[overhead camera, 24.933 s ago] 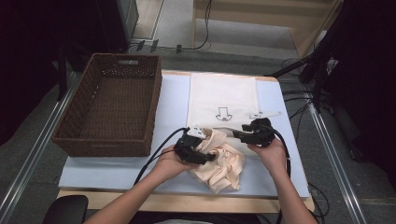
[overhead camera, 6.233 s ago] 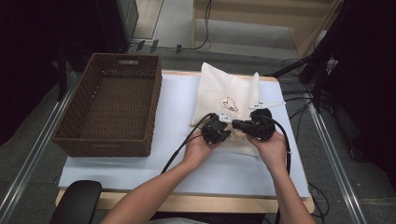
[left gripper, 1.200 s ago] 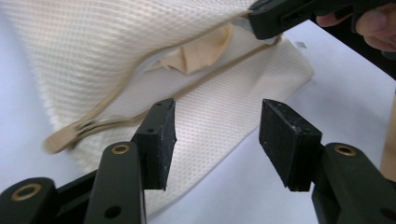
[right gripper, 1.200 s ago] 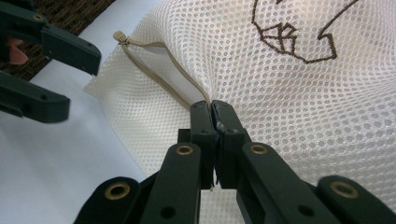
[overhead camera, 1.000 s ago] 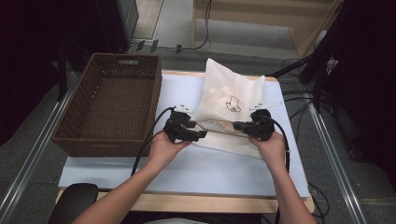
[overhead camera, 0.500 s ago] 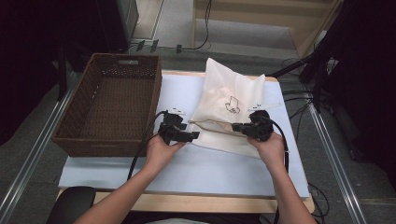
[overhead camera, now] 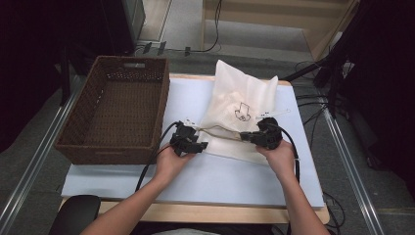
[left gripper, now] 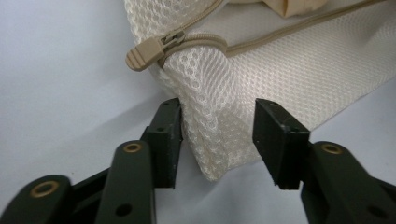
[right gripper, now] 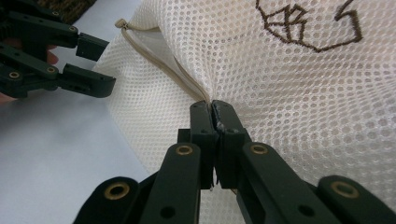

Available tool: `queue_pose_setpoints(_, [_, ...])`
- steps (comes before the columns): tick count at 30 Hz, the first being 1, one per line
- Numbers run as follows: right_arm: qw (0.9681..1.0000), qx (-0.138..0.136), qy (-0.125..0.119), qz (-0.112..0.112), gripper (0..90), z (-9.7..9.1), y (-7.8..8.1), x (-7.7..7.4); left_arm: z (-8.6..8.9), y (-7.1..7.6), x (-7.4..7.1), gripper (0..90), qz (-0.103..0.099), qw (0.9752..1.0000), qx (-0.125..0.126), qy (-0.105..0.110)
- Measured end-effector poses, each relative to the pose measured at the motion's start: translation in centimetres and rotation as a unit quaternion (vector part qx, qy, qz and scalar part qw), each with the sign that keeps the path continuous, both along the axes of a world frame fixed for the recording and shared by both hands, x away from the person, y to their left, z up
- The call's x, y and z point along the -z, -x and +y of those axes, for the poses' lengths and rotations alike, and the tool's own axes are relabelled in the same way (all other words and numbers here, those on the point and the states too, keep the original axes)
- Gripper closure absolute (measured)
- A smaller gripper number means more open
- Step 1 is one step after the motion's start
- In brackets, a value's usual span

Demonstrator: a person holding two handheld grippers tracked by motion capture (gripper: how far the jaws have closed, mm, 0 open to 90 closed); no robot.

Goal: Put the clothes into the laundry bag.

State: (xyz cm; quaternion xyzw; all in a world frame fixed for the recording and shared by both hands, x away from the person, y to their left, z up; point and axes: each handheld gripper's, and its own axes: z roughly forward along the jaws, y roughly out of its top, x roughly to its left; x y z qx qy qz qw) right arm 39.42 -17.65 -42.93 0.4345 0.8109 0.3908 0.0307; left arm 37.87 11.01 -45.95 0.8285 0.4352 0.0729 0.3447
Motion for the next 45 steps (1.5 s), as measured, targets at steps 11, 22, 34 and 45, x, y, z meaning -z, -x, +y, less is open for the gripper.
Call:
queue_pose_setpoints(11, [0.9993, -0.007, 0.024, 0.029, 89.6, 1.5, -1.5, 2.3, -0.4, 0.4, 0.3, 85.7, 0.032, 0.9990, 0.031, 0.011])
queue_pose_setpoints(22, [0.9987, 0.018, 0.024, 0.041, 89.7, 0.9, -3.2, 3.7, -0.3, 2.3, -0.3, 86.7, 0.048, 0.9963, 0.070, -0.012])
queue_pose_setpoints(34, [0.9980, 0.033, 0.047, 0.025, 89.5, 0.9, -3.3, 3.4, 1.4, 2.9, -0.5, 86.2, 0.069, 0.9956, 0.063, 0.008])
queue_pose_setpoints(45, [0.9992, 0.014, 0.032, 0.021, 89.1, 0.4, -1.4, 1.9, 1.7, 3.0, -0.9, 82.7, 0.059, 0.9963, 0.052, 0.035])
